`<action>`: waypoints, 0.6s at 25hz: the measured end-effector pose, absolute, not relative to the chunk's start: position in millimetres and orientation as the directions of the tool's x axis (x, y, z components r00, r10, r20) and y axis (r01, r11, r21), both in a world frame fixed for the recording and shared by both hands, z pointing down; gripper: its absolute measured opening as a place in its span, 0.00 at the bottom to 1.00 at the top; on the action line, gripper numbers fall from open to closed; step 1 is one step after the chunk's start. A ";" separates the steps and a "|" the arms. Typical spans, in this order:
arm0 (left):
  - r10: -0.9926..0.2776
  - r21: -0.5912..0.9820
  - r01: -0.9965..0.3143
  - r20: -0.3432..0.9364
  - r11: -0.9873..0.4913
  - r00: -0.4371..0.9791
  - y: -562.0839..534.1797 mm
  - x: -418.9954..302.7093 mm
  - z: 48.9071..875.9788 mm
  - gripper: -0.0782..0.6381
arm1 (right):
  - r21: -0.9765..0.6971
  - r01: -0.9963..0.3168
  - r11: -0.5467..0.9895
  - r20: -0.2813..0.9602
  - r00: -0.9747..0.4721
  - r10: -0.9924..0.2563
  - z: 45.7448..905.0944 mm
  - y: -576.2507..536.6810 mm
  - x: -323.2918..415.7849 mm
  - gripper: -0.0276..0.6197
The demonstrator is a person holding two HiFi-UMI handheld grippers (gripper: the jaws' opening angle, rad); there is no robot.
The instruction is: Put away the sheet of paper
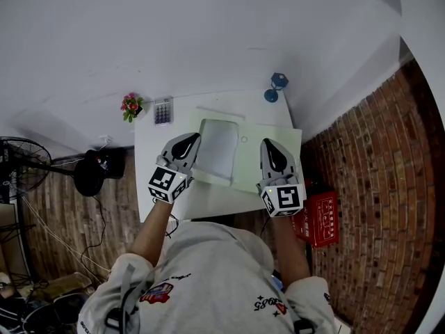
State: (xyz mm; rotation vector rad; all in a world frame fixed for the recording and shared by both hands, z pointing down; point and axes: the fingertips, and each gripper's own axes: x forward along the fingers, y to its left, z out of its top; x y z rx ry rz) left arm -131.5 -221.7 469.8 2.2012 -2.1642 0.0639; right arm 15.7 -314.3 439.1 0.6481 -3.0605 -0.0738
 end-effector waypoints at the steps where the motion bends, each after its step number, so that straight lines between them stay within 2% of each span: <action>1: -0.998 0.010 -1.000 0.068 -0.015 0.016 -221.4 -131.7 470.4 0.14 | 0.048 -0.405 0.913 0.006 -0.914 -0.406 441.7 -314.3 16.1 0.04; 15: -0.997 0.022 -1.000 0.073 -0.007 0.008 -216.0 -137.3 474.7 0.14 | 0.052 -0.405 0.913 0.027 -0.913 -0.407 448.1 -312.3 11.8 0.04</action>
